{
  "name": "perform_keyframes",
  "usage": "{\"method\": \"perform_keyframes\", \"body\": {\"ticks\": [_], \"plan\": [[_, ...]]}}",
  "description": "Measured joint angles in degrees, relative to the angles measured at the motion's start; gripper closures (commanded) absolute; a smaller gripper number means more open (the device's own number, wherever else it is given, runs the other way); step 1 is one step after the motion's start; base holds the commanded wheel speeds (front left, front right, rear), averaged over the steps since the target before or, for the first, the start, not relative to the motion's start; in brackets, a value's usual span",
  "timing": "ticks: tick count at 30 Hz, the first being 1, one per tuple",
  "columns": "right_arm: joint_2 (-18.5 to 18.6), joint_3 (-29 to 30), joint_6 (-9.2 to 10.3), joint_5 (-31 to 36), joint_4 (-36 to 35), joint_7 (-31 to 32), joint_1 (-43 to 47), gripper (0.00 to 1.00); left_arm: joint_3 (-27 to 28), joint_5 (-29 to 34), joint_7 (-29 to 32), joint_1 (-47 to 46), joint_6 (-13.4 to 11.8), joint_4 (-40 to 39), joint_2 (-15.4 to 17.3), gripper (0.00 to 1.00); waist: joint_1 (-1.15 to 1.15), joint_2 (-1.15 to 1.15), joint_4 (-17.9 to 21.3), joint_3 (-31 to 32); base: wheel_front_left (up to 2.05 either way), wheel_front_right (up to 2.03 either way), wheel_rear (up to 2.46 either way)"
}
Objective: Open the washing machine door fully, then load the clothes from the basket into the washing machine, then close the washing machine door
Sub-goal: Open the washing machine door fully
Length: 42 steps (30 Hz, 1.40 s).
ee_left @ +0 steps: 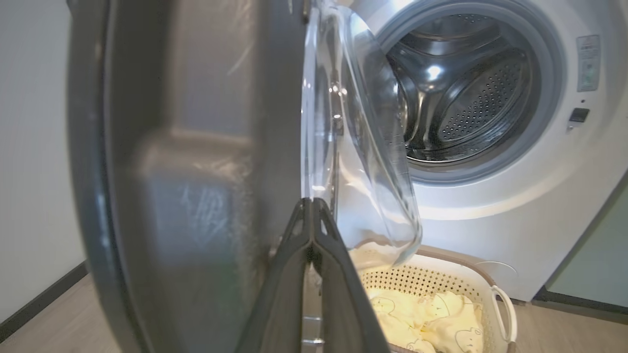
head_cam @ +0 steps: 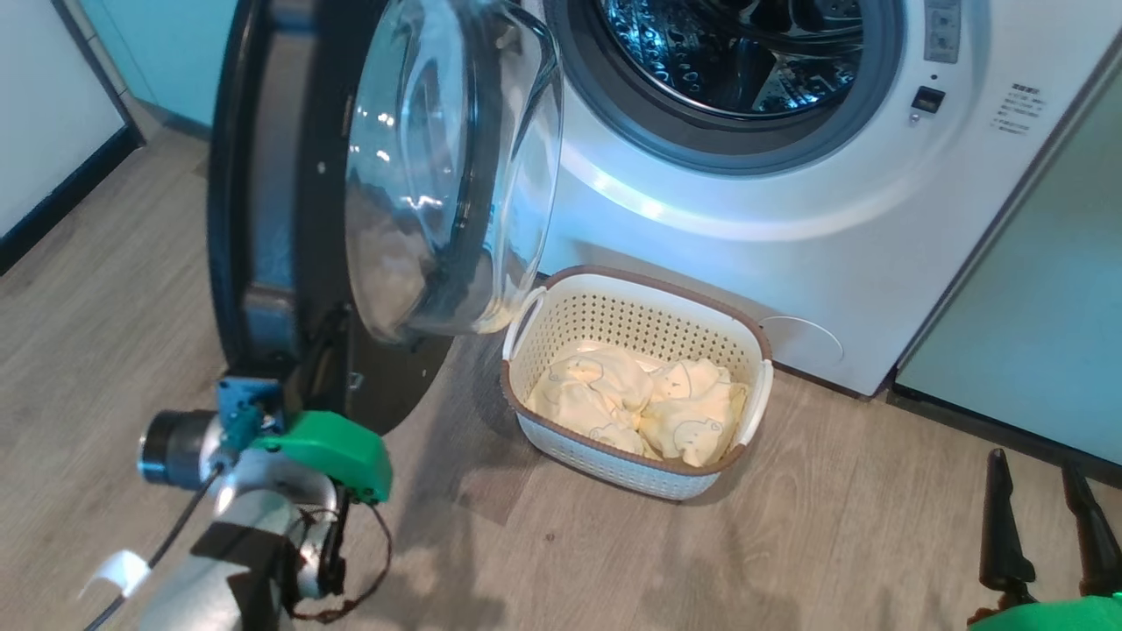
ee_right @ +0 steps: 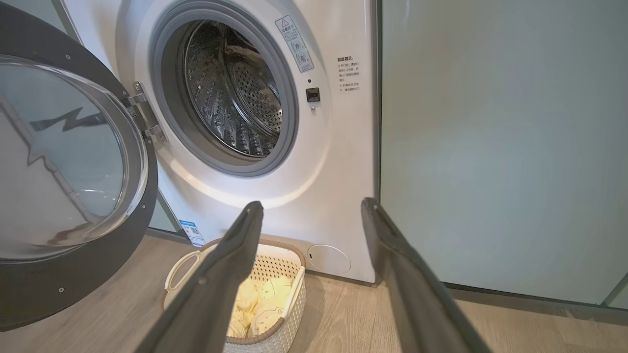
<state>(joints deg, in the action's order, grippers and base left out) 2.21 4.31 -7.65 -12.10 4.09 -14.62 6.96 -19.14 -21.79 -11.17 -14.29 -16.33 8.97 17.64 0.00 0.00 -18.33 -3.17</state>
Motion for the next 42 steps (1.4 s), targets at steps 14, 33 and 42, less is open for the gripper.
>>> {"method": "perform_keyframes", "body": {"ticks": [14,33,42], "plan": [[-0.02,-0.04,0.0,0.1,0.11,0.0,0.01,0.0,4.43,-1.53,-2.74,-2.16,2.13,7.09,2.1,1.0,0.0,0.0,-0.87,0.09,0.0,0.0,0.0],[-0.05,1.0,0.0,1.7,-0.98,0.0,1.07,0.0,15.93,1.71,-3.22,-7.31,7.19,15.68,3.44,1.0,0.0,0.0,0.27,-2.73,0.0,0.0,0.0],[-0.05,1.3,0.0,3.58,-1.67,0.0,0.88,0.0,20.47,5.42,-3.24,-10.55,10.39,18.73,3.15,1.0,0.0,0.0,-0.23,-5.55,0.0,0.0,0.0]]}}
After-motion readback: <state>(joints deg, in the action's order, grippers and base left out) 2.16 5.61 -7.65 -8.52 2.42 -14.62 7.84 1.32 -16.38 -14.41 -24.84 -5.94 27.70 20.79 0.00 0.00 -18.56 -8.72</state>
